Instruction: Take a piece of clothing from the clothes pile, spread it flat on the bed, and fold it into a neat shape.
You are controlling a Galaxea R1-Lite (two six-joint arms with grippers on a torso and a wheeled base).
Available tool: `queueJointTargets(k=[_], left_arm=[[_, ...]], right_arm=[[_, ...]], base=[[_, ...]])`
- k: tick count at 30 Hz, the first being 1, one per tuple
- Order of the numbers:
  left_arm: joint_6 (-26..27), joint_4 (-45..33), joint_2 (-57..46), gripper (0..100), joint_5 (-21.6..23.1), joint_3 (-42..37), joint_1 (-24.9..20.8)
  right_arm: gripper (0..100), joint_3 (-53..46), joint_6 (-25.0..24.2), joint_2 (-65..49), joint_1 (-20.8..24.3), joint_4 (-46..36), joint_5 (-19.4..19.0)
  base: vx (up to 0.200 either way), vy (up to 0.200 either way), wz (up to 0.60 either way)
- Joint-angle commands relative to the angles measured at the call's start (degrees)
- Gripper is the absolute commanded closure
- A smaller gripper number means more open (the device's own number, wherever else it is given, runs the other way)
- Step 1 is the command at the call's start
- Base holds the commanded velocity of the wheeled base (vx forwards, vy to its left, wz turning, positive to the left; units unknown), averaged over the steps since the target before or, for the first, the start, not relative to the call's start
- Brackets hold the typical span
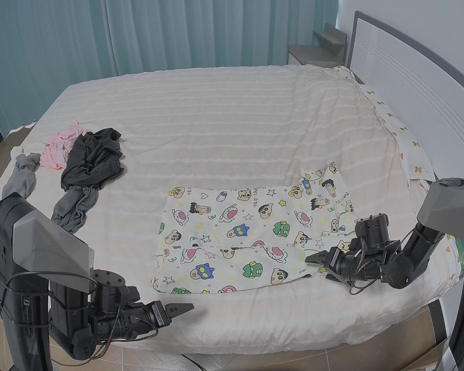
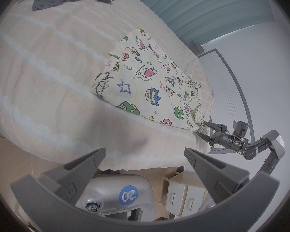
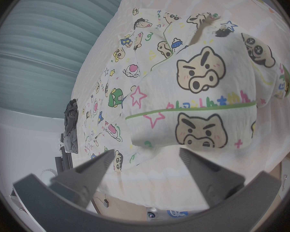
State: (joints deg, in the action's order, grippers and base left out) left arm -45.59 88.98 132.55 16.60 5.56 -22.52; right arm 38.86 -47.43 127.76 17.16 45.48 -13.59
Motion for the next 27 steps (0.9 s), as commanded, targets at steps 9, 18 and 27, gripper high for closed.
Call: queueJointTargets(k=[9, 18, 27], left_arm=[[-0.02, 0.41, 0.08, 0, 0.01, -0.02, 0.02], [-0.02, 0.32, 0.08, 0, 0.01, -0.02, 0.02], [-0.02, 0.32, 0.08, 0, 0.01, -0.02, 0.02]], right_arm=[[0, -0.19, -3.02, -0.58, -0.99, -0.48, 4.45], [0, -0.63, -3.02, -0.4, -3.72, -0.66, 6.03], [0, -2.21, -3.1, -1.02, -4.51, -0.13, 7.88]], base=[[0.0, 0.0, 0.0], [0.0, 0.0, 0.0], [0.0, 0.0, 0.0]])
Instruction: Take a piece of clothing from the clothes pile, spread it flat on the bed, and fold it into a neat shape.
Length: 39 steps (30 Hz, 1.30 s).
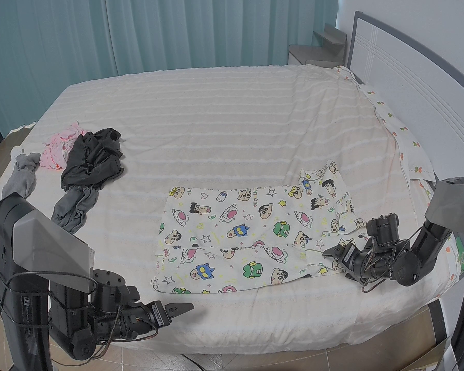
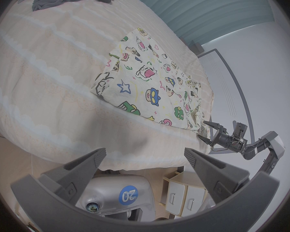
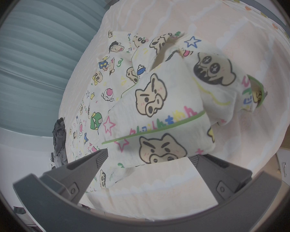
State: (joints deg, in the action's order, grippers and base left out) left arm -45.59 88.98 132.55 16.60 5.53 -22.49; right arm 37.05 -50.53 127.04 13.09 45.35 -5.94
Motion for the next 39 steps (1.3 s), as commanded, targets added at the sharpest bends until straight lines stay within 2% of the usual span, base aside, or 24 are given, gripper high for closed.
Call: queueJointTargets(k=[1, 3, 4, 17, 21, 39], left_arm=[[-0.02, 0.32, 0.08, 0, 0.01, 0.0, -0.01], [-0.02, 0.32, 0.08, 0, 0.01, 0.0, -0.01], [-0.02, 0.32, 0.08, 0, 0.01, 0.0, -0.1], [-0.02, 0.32, 0.08, 0, 0.01, 0.0, -0.1], [-0.02, 0.41, 0.08, 0, 0.01, 0.0, -0.1], [-0.02, 0.32, 0.08, 0, 0.01, 0.0, -0.01]], right_arm=[[0, -0.57, -0.01, -0.39, -0.52, 0.0, 0.31], [0, -1.1, -0.01, -0.65, -0.7, 0.09, 0.49], [100, -1.28, -0.01, -0.65, -0.7, 0.09, 0.49], [100, -5.49, 0.17, -2.85, -0.7, 0.71, 0.66], [100, -6.99, 0.34, -3.11, -0.79, 3.17, 0.66], [100, -10.24, 2.72, -3.38, -4.13, 5.8, 0.58]], base=[[0.0, 0.0, 0.0], [0.0, 0.0, 0.0], [0.0, 0.0, 0.0], [0.0, 0.0, 0.0], [0.0, 0.0, 0.0], [0.0, 0.0, 0.0]])
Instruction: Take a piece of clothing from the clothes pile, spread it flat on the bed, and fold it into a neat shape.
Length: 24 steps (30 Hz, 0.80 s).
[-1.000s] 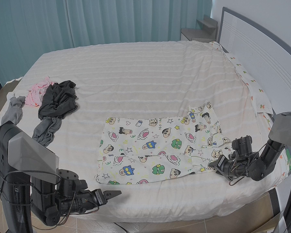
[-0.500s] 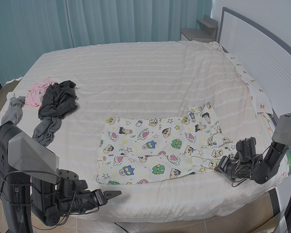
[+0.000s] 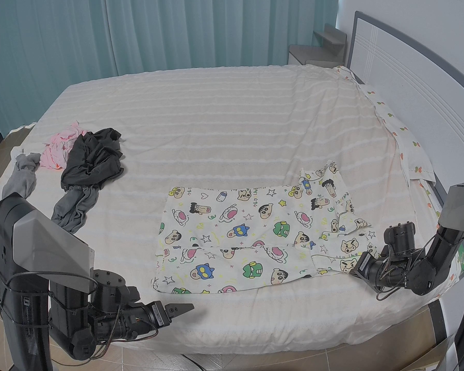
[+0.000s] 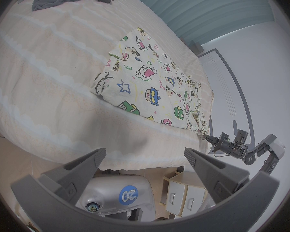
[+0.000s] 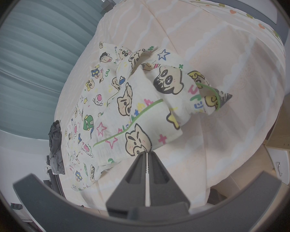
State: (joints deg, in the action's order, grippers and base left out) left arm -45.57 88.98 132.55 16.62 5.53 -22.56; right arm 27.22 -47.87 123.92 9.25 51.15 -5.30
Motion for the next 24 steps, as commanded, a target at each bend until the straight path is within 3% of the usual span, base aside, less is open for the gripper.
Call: queueJointTargets(k=[1, 13, 18, 19, 24], left_arm=[[-0.05, 0.32, 0.08, 0, 0.0, 0.0, -0.02], [-0.05, 0.32, 0.08, 0, 0.0, 0.0, -0.02], [-0.05, 0.41, 0.08, 0, 0.0, 0.0, 0.06], [-0.05, 0.32, 0.08, 0, 0.0, 0.0, 0.06], [-0.05, 0.41, -0.01, 0, -1.15, 0.09, -0.11]], right_arm=[[100, -0.5, 0.06, -1.22, -0.73, 0.0, -0.06], [100, -2.7, 1.2, -3.24, -0.46, 0.0, -0.67], [100, -5.78, 1.2, -8.17, 4.55, 0.0, -2.43], [0, -5.69, 1.2, -8.6, 4.9, 0.0, -2.43], [0, -3.32, 0.59, -9.31, 5.34, 2.02, -5.6]], base=[[0.0, 0.0, 0.0], [0.0, 0.0, 0.0], [0.0, 0.0, 0.0], [0.0, 0.0, 0.0], [0.0, 0.0, 0.0]])
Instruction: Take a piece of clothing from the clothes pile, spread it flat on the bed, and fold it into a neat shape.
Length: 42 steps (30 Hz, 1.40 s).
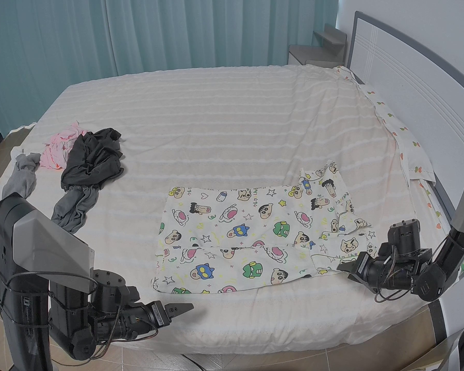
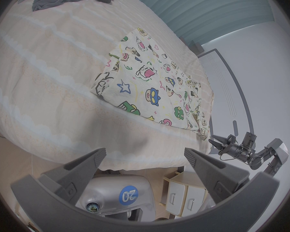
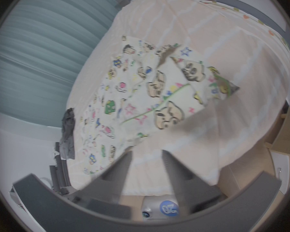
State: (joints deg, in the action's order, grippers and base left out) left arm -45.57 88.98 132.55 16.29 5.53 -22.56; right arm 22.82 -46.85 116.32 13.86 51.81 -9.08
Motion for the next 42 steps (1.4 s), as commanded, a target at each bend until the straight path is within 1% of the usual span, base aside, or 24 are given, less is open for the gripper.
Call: queueJointTargets(k=[1, 2, 3, 6, 9, 15, 20, 30, 34, 37, 39, 42], left_arm=[[-0.05, 0.41, -0.01, 0, -0.99, 0.09, -0.2], [-0.05, 0.41, -0.19, 0, -1.52, 0.18, -0.2], [-0.05, 0.41, -0.36, 0, -1.78, 0.09, -0.2], [-0.05, 0.41, -0.54, 0, -1.78, -0.09, -0.29], [-0.05, 0.41, -0.19, 0, -1.96, 1.15, -0.29], [-0.05, 0.41, -0.27, 0, -2.14, 0.79, -0.11], [-0.05, 0.41, -0.19, 0, -2.14, 0.88, -0.11], [-0.05, 0.41, -0.27, 0, -2.22, 1.06, -0.2], [-0.05, 0.41, -1.06, 0, -5.3, 1.23, -0.2], [-0.05, 0.41, -4.05, 0, -7.41, 1.32, -0.2], [-0.13, 0.41, -7.48, 0, -8.38, 1.5, -0.11], [0.04, 0.41, -11.87, 0, -8.02, 1.85, 0.33]], right_arm=[[0, 0.91, -0.52, -1.63, 0.64, 1.89, -2.7], [0, 0.38, -0.52, -1.19, 0.55, 3.39, -4.28], [0, -0.5, -0.52, -0.83, 0.55, 4.53, -4.89], [0, -3.05, -0.26, -0.48, 0.47, 7.78, -4.89], [0, -7.79, 0.0, -0.31, 0.29, 14.81, -4.8], [0, -13.06, 0.0, 2.42, -0.94, 28.26, -4.8], [0, -15.53, 0.09, 5.14, -0.94, 35.2, -4.8], [0, -15.7, 0.09, 4.35, -1.03, 35.9, -4.89], [0, -15.79, 0.0, 3.47, -1.03, 35.82, -4.89], [0, -16.49, -0.09, 2.33, -1.03, 35.82, -5.16], [0, -16.58, -0.17, 1.45, -1.03, 35.73, -5.16], [0, -17.11, -0.26, 0.66, -0.94, 35.55, -5.42]], base=[[0.0, 0.0, 0.0], [0.0, 0.0, 0.0], [0.0, 0.0, 0.0], [0.0, 0.0, 0.0], [0.0, 0.0, 0.0], [0.2, 0.0, 0.0], [0.2, 0.0, 0.0], [0.2, 0.0, 0.0], [0.0, 0.0, 0.0], [0.0, 0.0, 0.0], [0.0, 0.0, 0.0], [0.0, 0.0, 0.0]])
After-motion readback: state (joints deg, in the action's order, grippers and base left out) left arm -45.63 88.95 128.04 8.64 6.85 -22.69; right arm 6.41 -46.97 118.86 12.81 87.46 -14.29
